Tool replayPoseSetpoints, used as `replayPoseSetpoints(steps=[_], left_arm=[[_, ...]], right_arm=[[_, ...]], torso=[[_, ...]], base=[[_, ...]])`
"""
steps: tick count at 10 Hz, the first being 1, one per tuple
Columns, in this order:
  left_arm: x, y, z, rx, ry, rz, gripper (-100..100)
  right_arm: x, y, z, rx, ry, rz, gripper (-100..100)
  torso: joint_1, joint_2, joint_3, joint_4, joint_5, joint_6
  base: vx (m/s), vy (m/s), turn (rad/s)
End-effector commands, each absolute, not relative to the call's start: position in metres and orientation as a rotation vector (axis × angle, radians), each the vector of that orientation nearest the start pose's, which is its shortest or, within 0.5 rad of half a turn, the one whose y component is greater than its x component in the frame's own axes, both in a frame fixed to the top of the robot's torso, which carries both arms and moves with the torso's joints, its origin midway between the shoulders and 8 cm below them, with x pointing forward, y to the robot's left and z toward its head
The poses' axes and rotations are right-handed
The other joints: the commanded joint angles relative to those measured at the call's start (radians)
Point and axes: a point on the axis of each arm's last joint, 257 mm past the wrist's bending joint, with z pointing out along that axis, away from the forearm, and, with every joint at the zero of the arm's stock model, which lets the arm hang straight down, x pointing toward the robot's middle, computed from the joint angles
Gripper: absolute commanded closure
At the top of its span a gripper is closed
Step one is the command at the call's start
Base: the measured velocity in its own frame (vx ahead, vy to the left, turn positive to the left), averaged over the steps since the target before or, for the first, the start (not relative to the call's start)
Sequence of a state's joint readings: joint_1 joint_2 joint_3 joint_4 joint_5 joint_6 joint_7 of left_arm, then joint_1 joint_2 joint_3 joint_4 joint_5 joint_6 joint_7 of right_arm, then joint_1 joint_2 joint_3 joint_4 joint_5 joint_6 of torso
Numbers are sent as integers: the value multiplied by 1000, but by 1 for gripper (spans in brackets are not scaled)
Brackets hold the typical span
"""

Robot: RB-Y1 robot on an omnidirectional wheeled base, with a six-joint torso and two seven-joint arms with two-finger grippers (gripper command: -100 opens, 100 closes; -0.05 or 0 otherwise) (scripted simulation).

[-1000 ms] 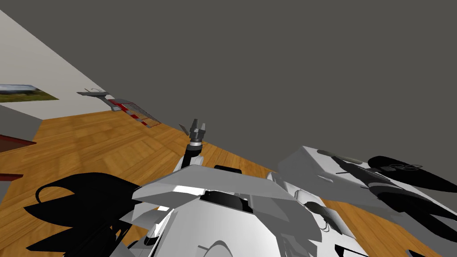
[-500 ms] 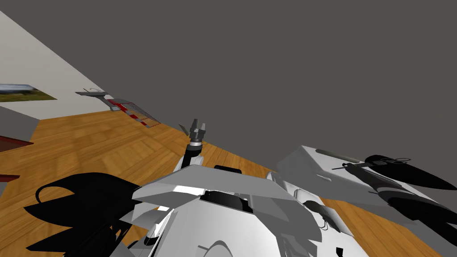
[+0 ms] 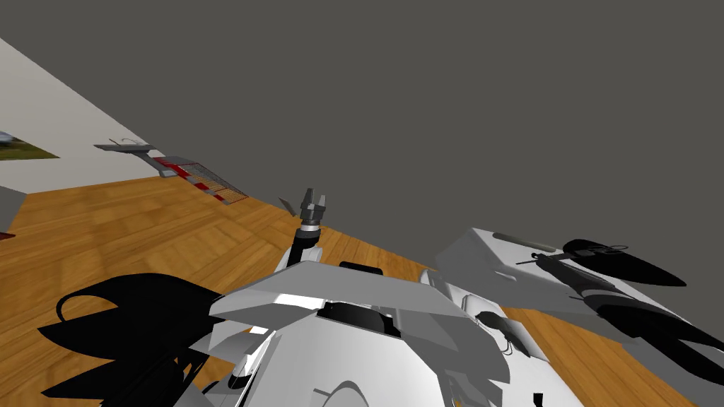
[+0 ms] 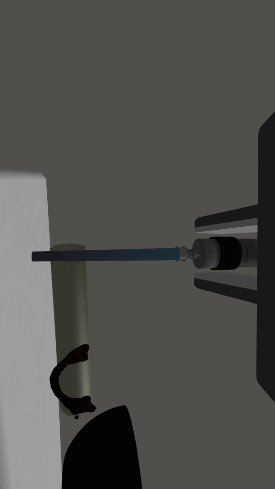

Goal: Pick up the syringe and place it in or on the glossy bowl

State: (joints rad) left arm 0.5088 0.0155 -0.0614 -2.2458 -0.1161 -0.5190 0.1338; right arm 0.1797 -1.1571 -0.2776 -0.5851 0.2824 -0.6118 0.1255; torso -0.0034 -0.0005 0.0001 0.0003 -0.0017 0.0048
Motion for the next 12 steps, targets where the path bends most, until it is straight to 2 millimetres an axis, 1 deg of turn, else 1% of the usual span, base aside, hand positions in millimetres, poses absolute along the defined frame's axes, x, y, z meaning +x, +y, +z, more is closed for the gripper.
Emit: replayPoseSetpoints(steps=[1, 2, 3, 4, 5, 6, 7, 8, 9, 10, 11, 12], left_arm=[[351, 244, 8, -653, 682, -1410, 0], [351, 244, 8, -653, 682, -1410, 0], [351, 244, 8, -653, 682, -1410, 0], [351, 244, 8, -653, 682, -1410, 0], [351, 244, 8, -653, 682, -1410, 0], [351, 244, 8, -653, 682, -1410, 0], [351, 244, 8, -653, 682, -1410, 0], [351, 244, 8, -653, 682, -1410, 0], [351, 244, 8, -653, 682, -1410, 0], [351, 244, 8, -653, 682, -1410, 0], [351, 244, 8, -653, 682, -1410, 0], [351, 244, 8, -653, 682, -1410, 0]], right_arm=[[311, -813, -180, 461, 1769, -278, 100], [319, -803, -178, 428, 1772, -259, 100], [323, -806, -174, 439, 1757, -260, 100], [321, -810, -173, 456, 1749, -267, 100], [337, -793, -193, 439, 1782, -229, 100], [354, -785, -188, 420, 1770, -209, 100], [358, -784, -185, 418, 1764, -205, 100], [378, -764, -200, 395, 1786, -165, 100], [393, -756, -196, 374, 1781, -148, 100], [393, -756, -195, 374, 1780, -148, 100], [404, -738, -213, 354, 1813, -117, 100], [417, -729, -211, 332, 1813, -102, 100]], torso=[[0, 0, 0, 0, 0, 0], [-1, 0, 0, 0, -1, 0], [-1, 0, -1, -1, -2, -3], [-1, -1, -1, -1, -3, -5], [-1, -1, -1, -1, -3, -5], [-3, -1, -2, -2, -6, 1], [-5, 0, -1, -3, -7, 1], [-4, 0, -2, -2, -7, -2], [-5, -2, -3, -3, -8, -1], [-5, -3, -3, -3, -8, -2], [-5, -3, -3, -3, -8, -5], [-6, -3, -4, -4, -9, -1]], base=[[54, -10, -317], [22, -2, -90], [-3, -2, 26], [-7, 0, 51], [37, -21, -308], [47, -9, -400], [18, 7, -79], [41, -15, -324], [43, -6, -279], [16, 2, -30], [45, -14, -305], [47, -5, -309]])
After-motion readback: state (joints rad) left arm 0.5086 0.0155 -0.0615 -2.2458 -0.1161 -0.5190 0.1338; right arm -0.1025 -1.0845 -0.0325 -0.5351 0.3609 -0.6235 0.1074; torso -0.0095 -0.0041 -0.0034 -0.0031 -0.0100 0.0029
